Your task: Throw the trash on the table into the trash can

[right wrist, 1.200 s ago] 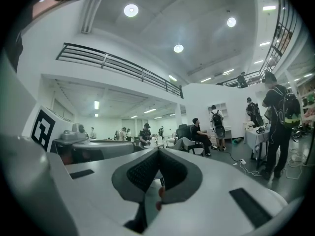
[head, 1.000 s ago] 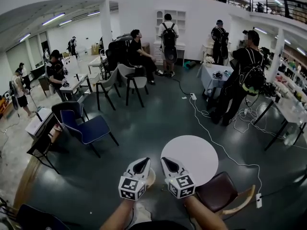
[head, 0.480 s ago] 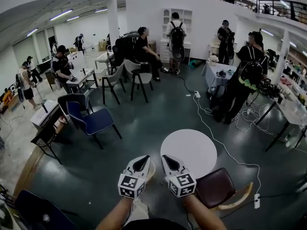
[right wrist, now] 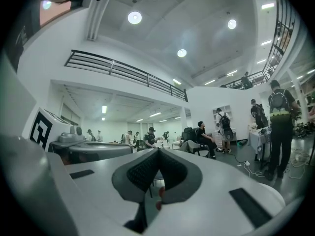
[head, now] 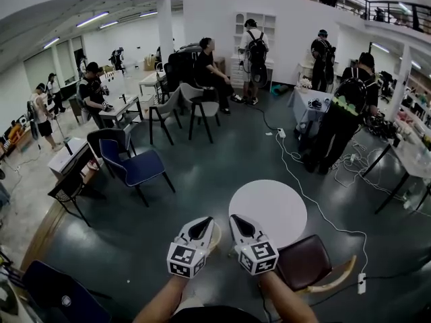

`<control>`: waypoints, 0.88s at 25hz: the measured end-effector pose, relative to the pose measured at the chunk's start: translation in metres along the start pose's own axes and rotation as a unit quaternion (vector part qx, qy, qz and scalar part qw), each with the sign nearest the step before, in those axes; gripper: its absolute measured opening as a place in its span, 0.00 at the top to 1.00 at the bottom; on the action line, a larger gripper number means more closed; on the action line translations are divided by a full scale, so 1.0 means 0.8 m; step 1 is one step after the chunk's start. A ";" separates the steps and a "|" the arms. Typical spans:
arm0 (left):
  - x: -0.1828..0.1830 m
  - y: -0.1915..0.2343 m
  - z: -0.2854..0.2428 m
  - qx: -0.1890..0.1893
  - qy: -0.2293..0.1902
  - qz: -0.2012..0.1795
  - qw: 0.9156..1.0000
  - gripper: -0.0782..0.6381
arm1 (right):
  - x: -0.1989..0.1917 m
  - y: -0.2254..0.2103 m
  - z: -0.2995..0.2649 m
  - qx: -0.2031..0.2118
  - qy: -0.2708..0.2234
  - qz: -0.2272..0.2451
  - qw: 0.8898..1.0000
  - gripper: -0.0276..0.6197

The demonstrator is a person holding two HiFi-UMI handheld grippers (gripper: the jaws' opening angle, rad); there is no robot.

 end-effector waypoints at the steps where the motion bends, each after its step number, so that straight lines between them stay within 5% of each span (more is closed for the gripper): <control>1: 0.001 0.000 0.001 0.000 -0.001 0.000 1.000 0.87 | 0.002 0.001 0.000 0.001 -0.002 0.000 1.000 0.93; 22: 0.024 0.030 0.041 -0.011 0.006 -0.002 1.000 0.87 | 0.026 0.039 -0.016 -0.017 -0.006 -0.003 1.000 0.93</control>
Point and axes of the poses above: the fingertips, and each gripper's own axes: z backward along the fingers, y to its left, x out of its top, the point moved 10 cm from there along z, backward along the fingers, and after that the axes turned 6 degrees about z, right-handed, at the moved point
